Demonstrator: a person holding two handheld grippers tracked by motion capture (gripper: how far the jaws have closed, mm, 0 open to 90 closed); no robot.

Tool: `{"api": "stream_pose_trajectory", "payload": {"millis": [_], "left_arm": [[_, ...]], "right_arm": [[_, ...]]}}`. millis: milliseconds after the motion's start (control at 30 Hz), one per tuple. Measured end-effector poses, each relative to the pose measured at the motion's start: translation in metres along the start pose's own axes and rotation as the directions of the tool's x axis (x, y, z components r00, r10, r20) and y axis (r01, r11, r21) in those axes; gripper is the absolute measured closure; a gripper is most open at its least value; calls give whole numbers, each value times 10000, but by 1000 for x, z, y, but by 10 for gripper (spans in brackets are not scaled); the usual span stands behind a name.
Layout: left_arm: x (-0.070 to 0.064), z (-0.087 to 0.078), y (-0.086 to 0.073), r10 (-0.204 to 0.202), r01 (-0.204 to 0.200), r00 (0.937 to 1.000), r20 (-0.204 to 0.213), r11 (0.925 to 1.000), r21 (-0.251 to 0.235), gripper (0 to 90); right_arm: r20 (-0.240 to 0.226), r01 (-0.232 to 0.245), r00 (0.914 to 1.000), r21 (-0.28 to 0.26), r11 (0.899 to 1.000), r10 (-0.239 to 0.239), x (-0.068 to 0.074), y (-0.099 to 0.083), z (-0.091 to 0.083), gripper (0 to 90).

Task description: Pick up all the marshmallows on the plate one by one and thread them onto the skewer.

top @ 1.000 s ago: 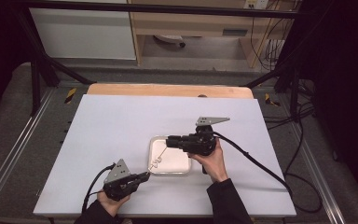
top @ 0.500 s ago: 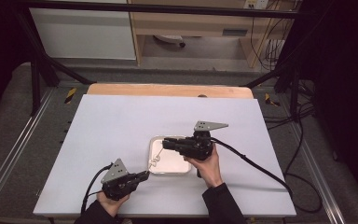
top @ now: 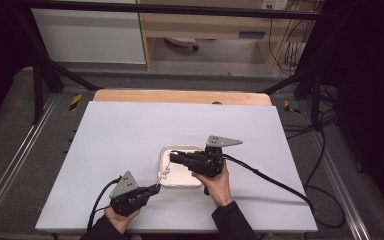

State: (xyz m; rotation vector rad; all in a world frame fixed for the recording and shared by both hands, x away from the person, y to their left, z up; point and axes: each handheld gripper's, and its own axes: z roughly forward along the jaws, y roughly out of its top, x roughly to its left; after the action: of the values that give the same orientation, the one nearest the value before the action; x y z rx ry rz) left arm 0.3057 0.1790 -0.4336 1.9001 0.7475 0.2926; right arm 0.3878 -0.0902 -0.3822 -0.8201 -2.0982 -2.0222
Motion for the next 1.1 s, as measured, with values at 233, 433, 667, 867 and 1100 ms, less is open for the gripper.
{"api": "stream_pose_trajectory", "payload": {"millis": [233,433,667,867,1100], "left_arm": [[-1,0,0,45,-45,10000,-62,10000,80,887],[-2,1,0,46,-46,9999,-99,10000,47,887],[-2,0,0,30,-31,10000,-82,10000,-30,887],[-3,1,0,20,-20,10000,-32,10000,-31,887],[-3,1,-1,49,-49,10000,-9,10000,13,887]], "right_arm": [[-59,-31,10000,-144,9999,30,1,-6,2,816],[-99,-43,9999,-298,9995,40,2,-9,2,820],[-101,-252,9996,-524,9983,247,-2,-15,0,823],[-158,-322,9994,-557,9979,314,-2,-16,0,825],[-218,-370,9991,-594,9976,357,-2,-18,1,826]]}}
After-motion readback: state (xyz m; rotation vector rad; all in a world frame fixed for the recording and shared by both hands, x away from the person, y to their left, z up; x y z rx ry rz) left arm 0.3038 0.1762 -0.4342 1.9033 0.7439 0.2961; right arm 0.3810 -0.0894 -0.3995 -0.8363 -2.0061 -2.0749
